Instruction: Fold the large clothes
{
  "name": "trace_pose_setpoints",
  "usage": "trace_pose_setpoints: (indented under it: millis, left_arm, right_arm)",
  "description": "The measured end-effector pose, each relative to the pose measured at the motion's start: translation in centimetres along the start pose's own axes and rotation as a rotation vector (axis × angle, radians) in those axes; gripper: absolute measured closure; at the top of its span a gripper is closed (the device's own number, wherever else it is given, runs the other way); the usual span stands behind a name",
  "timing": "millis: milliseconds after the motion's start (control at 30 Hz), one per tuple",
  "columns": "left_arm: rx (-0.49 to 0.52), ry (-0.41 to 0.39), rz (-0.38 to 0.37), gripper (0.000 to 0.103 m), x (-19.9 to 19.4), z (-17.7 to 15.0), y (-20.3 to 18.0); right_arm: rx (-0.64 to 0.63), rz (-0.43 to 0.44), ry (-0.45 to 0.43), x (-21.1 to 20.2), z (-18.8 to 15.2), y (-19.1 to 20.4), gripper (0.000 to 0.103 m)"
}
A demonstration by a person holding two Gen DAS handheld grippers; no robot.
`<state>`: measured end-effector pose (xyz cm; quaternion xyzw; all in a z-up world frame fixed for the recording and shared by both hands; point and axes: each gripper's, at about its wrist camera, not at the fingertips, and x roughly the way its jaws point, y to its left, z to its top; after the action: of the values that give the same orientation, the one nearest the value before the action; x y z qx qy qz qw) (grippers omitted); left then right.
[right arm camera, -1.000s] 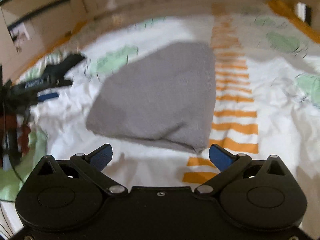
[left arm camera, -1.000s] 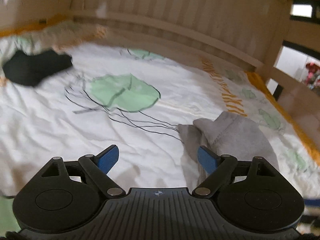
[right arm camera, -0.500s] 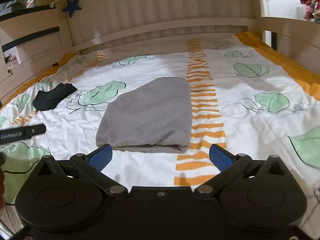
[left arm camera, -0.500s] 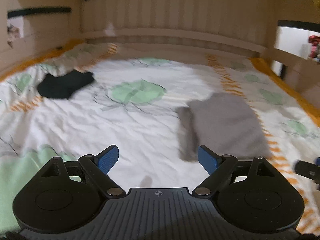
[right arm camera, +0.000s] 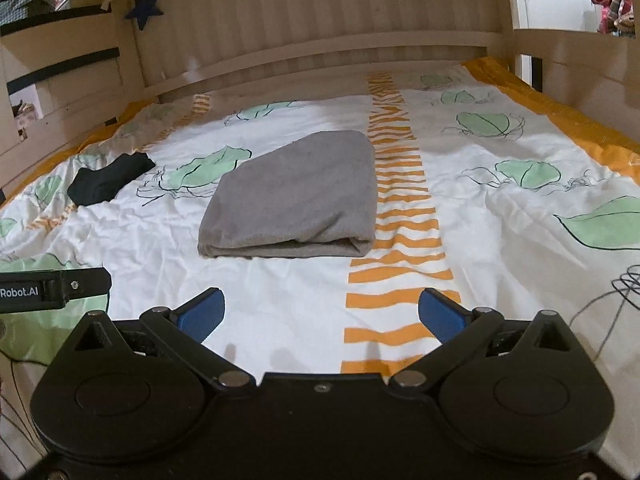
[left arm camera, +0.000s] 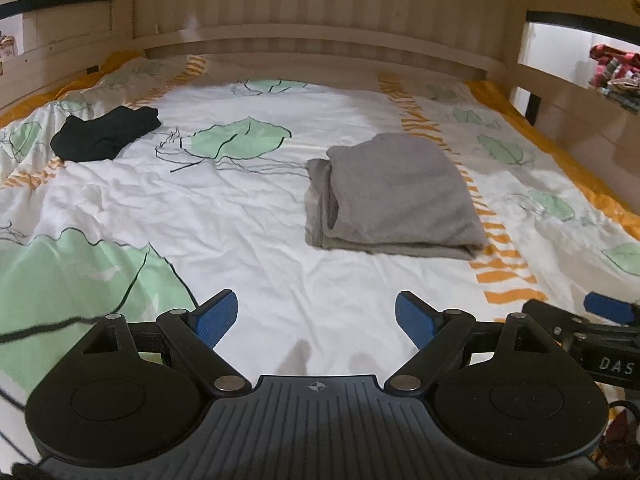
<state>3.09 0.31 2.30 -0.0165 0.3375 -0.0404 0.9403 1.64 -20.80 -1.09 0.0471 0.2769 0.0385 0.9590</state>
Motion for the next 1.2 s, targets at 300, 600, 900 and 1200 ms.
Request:
trace_pose_setpoints:
  millis: [300, 600, 900, 1200]
  left_arm:
    - [0.02, 0.016, 0.01, 0.017, -1.1, -0.8, -0.8]
    - [0.048, 0.043, -0.005, 0.017, -1.0, -1.0, -1.5]
    - [0.038, 0.057, -0.003, 0.017, -0.8, -1.1, -1.3]
    - [0.037, 0.062, -0.007, 0.017, -0.7, -1.2, -1.4]
  right_arm:
    - [-0.065, -0.052, -0.049, -2.3, -0.3, 1.4, 0.001]
    - [-0.003, -0.092, -0.01, -2.6, -0.2, 0.4, 0.001]
    - [0.018, -0.081, 0.013, -2.4, -0.1, 0.1, 0.001]
    - [0.028, -0.087, 0.035, -2.1, 0.0, 0.1, 0.001]
